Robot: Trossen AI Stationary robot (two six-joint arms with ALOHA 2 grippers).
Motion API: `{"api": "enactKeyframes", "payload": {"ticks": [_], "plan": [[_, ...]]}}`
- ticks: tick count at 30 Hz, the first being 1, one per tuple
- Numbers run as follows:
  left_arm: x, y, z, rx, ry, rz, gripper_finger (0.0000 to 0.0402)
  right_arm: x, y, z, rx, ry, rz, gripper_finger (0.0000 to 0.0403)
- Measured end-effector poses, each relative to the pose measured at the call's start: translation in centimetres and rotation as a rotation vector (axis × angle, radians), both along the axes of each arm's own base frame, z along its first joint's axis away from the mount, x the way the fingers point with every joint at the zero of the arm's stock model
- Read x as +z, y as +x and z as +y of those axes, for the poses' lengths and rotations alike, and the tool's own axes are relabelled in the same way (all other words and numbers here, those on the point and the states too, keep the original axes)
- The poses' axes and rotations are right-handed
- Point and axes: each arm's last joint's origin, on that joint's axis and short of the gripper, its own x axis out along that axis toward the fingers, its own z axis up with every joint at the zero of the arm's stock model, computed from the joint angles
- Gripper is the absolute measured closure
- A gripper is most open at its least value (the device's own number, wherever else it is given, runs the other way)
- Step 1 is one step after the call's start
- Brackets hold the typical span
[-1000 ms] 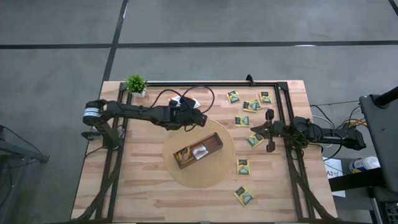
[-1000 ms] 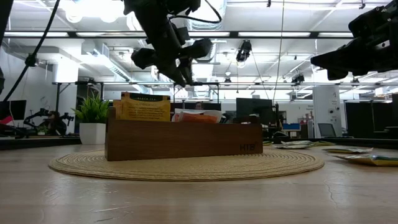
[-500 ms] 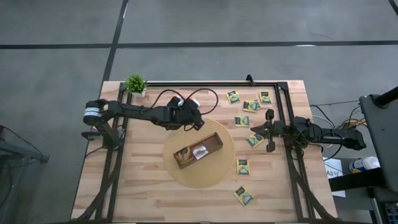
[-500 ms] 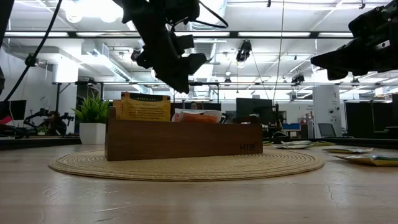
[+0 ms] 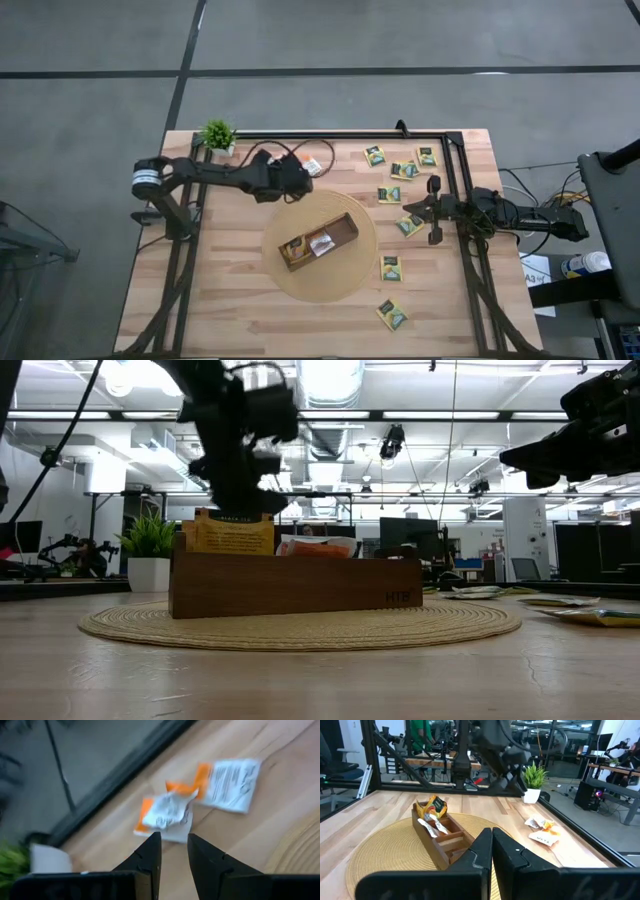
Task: Pick & Place Tea
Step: Put the middle orange tea sachet into the mid section of the wooden organizer
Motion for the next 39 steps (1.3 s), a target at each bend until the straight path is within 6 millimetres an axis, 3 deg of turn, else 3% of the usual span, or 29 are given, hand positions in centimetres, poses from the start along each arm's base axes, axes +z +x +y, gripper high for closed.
{"api": "enactKeyframes", "payload": {"ticks": [4,12,22,29,39], "plan": [[-1.8,-1.6,2.2,0.01,-0.158,-0.066,0.0313,0.0,0.0,0.0,0.0,0.0,0.0,0.0394],[-1.5,-3.1,4.7,-0.149,-0.37,-0.228,0.0313,0.0,0.0,0.0,0.0,0.0,0.0,0.0394],[-1.1,-3.1,4.7,-0.624,-0.167,0.149,0.0313,0.0,0.0,0.0,0.0,0.0,0.0,0.0394],[-1.8,-3.3,5.4,-0.589,-0.005,0.42,0.0313,0.0,0.0,0.0,0.0,0.0,0.0,0.0394],[-2.0,-3.1,5.6,-0.636,0.019,0.46,0.0313,0.0,0.0,0.0,0.0,0.0,0.0,0.0394]]}}
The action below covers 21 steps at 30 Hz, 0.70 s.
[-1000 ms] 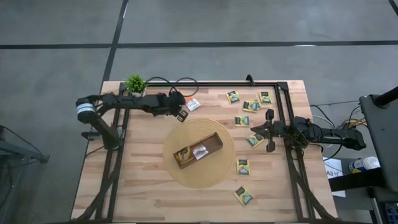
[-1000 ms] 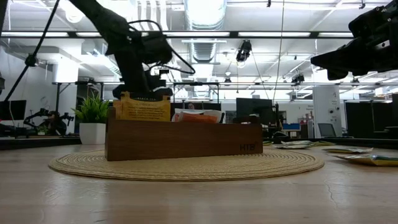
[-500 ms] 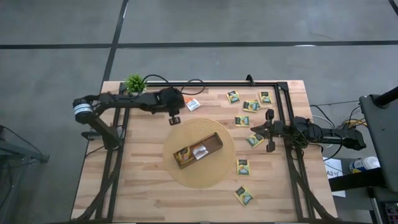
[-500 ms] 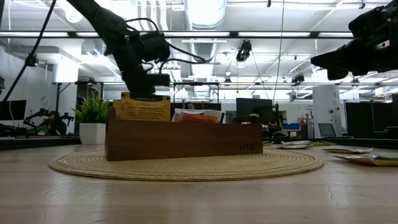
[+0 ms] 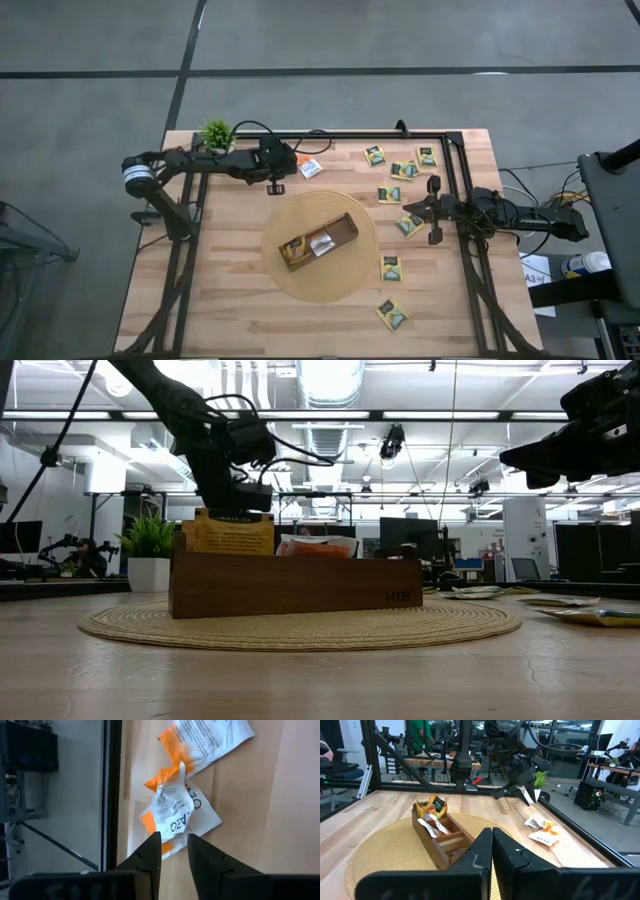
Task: Pick & Place Tea
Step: Put the middle orange tea sachet into the mid section of the wooden organizer
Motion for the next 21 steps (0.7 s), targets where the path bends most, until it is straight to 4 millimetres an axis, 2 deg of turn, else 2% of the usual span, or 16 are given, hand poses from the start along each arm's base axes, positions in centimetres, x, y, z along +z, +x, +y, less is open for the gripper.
{"api": "enactKeyframes", "payload": {"ticks": [6,21], "plan": [[-0.04,0.14,-0.08,-0.076,-0.036,0.002,0.0313,0.0,0.0,0.0,0.0,0.0,0.0,0.0394],[-0.11,0.11,0.46,-0.092,-0.052,-0.015,0.0313,0.0,0.0,0.0,0.0,0.0,0.0,0.0394]]}}
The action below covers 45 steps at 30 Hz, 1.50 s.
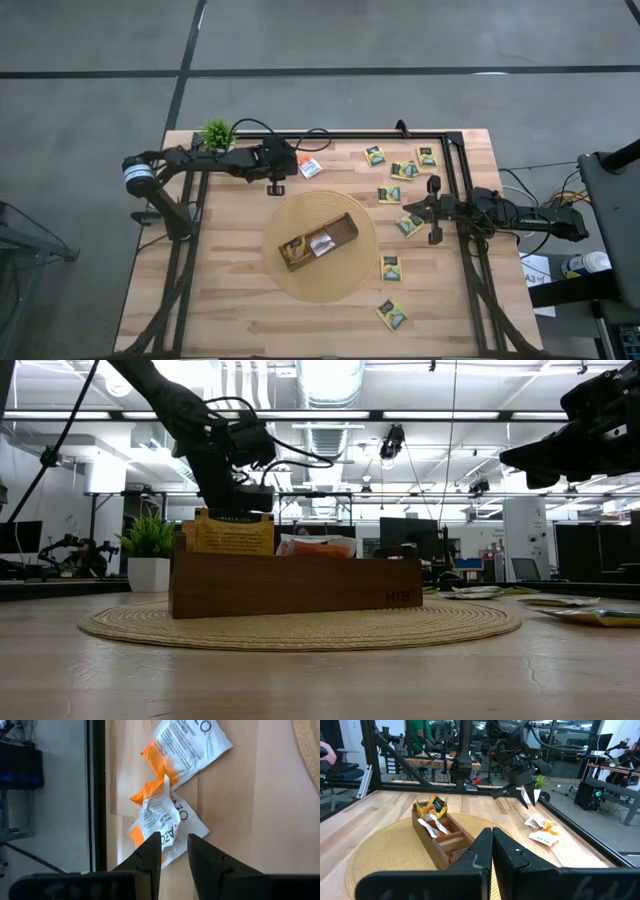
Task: Pick & Place Tea
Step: Put the middle orange tea sachet into the mid section of the wooden organizer
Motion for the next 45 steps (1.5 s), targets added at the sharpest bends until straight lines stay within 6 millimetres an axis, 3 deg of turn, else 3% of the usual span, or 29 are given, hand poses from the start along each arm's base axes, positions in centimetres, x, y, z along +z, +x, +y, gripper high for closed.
{"api": "enactKeyframes", "payload": {"ticks": [17,25,30,38,45], "plan": [[0.0,-0.2,0.8,-0.002,-0.022,-0.026,0.0313,0.0,0.0,0.0,0.0,0.0,0.0,0.0394],[-2.3,0.6,1.3,-0.003,-0.016,0.036,0.0313,0.0,0.0,0.0,0.0,0.0,0.001,0.0394],[-2.5,0.7,1.9,0.047,0.053,0.07,0.0313,0.0,0.0,0.0,0.001,0.0,0.001,0.0394],[-2.7,0.7,1.9,0.031,0.024,0.059,0.0313,0.0,0.0,0.0,0.0,0.0,0.0,0.0394],[-4.2,1.0,2.1,0.026,-0.003,0.089,0.0313,0.0,0.0,0.0,0.0,0.0,0.001,0.0394]]}}
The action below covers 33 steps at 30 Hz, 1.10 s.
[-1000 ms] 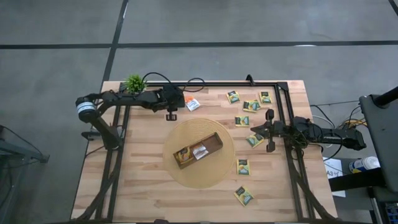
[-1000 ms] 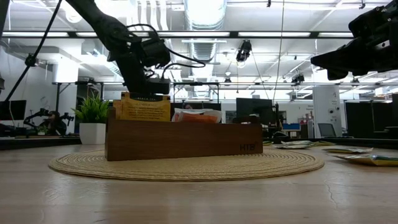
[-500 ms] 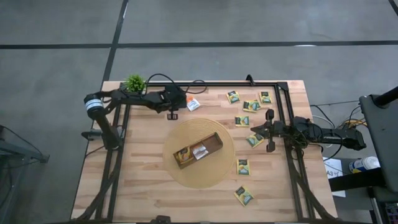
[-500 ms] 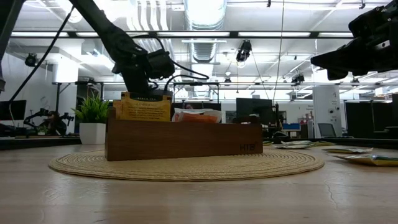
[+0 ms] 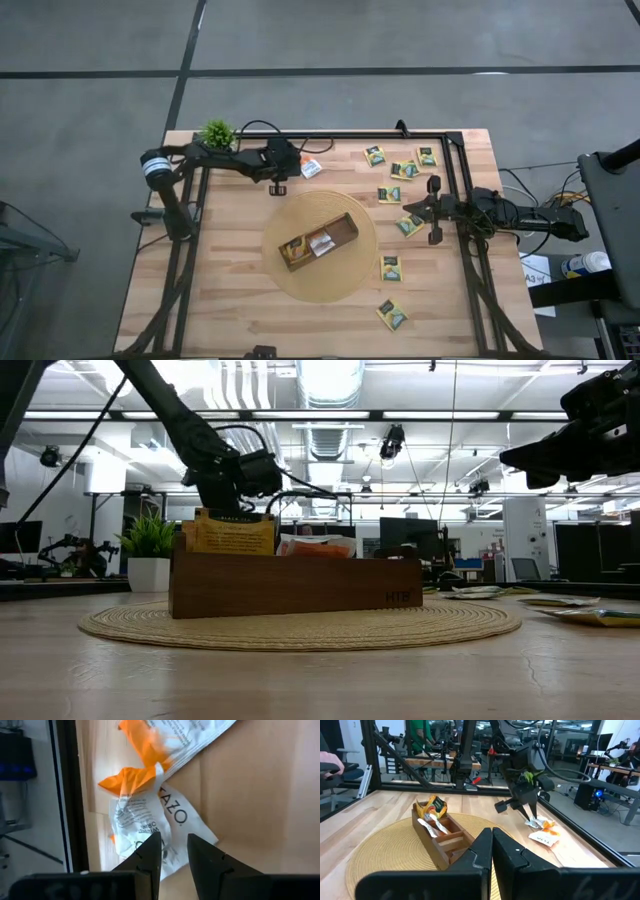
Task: Pick & Place Tea
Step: Put the middle orange tea sachet into the mid section of the wooden organizer
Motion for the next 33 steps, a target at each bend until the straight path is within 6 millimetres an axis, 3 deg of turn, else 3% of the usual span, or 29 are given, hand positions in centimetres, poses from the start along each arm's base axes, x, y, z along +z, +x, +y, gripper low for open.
{"api": "enactKeyframes", "payload": {"ticks": [8,17,24,33], "plan": [[-1.2,0.3,0.6,0.053,0.069,0.078,0.0319,0.0,0.0,0.0,0.0,0.0,0.0,0.0394],[-0.9,0.4,0.6,0.07,0.075,0.07,0.0392,0.0,0.0,0.0,0.0,0.0,-0.001,0.0394],[-1.0,0.3,0.0,0.091,0.048,0.09,0.0401,0.0,0.0,0.0,0.0,0.0,-0.001,0.0394],[1.3,1.6,-2.0,0.099,0.117,0.118,0.0401,0.0,0.0,0.0,0.0,0.0,-0.001,0.0394]]}}
